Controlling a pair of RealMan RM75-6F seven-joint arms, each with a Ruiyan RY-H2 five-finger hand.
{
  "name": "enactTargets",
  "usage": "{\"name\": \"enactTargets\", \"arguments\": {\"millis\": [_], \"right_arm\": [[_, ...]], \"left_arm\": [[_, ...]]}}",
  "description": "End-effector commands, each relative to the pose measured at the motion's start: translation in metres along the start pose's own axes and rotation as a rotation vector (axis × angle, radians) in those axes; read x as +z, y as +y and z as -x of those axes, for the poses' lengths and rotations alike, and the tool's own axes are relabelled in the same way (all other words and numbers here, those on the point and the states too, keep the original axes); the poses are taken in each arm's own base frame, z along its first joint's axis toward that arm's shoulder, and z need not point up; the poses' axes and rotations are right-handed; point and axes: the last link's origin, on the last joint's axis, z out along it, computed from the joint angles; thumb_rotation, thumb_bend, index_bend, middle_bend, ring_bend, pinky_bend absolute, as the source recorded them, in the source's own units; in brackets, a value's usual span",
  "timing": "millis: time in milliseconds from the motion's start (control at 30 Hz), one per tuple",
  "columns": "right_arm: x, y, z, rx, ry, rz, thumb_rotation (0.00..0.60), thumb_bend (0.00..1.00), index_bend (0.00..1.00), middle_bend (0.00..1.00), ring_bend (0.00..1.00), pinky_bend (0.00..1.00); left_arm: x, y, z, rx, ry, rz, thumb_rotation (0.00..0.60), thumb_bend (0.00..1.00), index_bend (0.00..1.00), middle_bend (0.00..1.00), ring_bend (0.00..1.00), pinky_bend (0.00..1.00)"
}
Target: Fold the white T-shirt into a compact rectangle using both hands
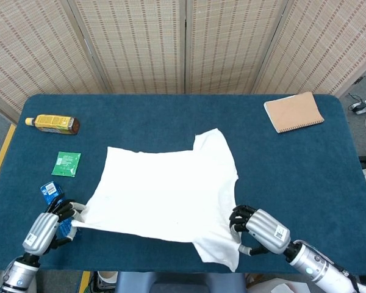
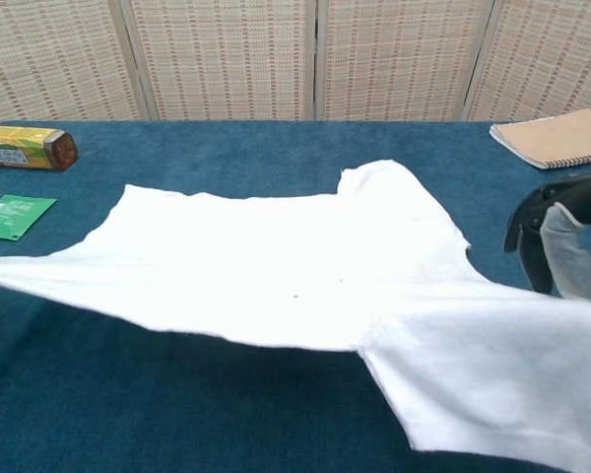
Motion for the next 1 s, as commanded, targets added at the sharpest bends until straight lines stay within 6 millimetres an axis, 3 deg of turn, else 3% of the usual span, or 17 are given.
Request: {"name": "enactTargets", "arguments": {"millis": [33,633,1000], "right_arm": [[-0.007,-0.005,0.002,0.027,-0.028,0.000,0.600,0.41,0.79,0.50,0.30,0.21],[-0.049,-0.039,-0.008,0.197,-0.065,0.001,0.600,0.44,0.80,0.52,0.31,0.24],[-0.061,-0.054,-0.008,0.245,-0.114,-0.020,0.600,0.45,0.80,0.53,0.32,0.24]], "left_arm": [[-0.009,0.001,-0.001,-0.012,-0.004,-0.004,0.600,0.60,0.74,0.33,0.20,0.02],[-0.065,0.011,-0.017,-0.039,-0.028,-0.003,0.600,0.60,0.74,0.33,0.20,0.02],[-0.088,0.017,-0.020,-0.044,-0.062,-0.011,0.600,0.60,0.74,0.33,0.20,0.02]]}}
